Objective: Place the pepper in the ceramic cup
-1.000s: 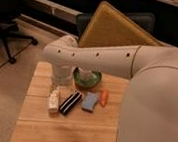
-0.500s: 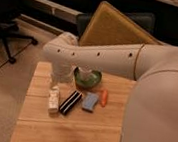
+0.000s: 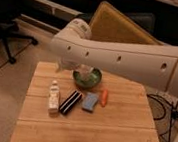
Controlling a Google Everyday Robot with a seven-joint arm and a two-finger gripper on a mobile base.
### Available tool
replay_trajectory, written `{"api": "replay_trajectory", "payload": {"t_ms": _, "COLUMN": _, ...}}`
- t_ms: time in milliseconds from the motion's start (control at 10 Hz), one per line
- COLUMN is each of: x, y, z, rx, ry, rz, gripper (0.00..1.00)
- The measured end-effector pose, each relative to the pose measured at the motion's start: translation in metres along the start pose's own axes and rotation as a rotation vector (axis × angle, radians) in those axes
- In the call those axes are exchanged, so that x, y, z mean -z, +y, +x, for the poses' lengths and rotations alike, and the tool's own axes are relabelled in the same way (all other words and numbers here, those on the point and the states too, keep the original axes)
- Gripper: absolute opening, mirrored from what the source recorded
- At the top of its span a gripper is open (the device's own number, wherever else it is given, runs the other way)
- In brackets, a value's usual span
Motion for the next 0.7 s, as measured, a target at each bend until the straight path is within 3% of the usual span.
{"api": "replay_trajectory", "payload": {"t_ms": 200, "x": -0.004, "y": 0.008, "z": 0.000, "rx": 0.008, "ry": 0.004, "rz": -0.015, "gripper": 0.65}}
{"api": "replay_trajectory", "payload": {"t_ms": 400, "x": -0.030, "y": 0.021, "z": 0.003, "rx": -0.023, "ry": 0.044, "rz": -0.072, "gripper": 0.65}}
{"api": "replay_trajectory", "payload": {"t_ms": 500, "x": -0.050, "y": 0.002, "z": 0.006, "rx": -0.062, "ry": 0.079, "rz": -0.081, "gripper": 0.65}}
{"api": "replay_trajectory", "payload": {"t_ms": 700, "x": -0.066, "y": -0.031, "z": 0.002, "rx": -0.108, "ry": 0.093, "rz": -0.069, "gripper": 0.65}}
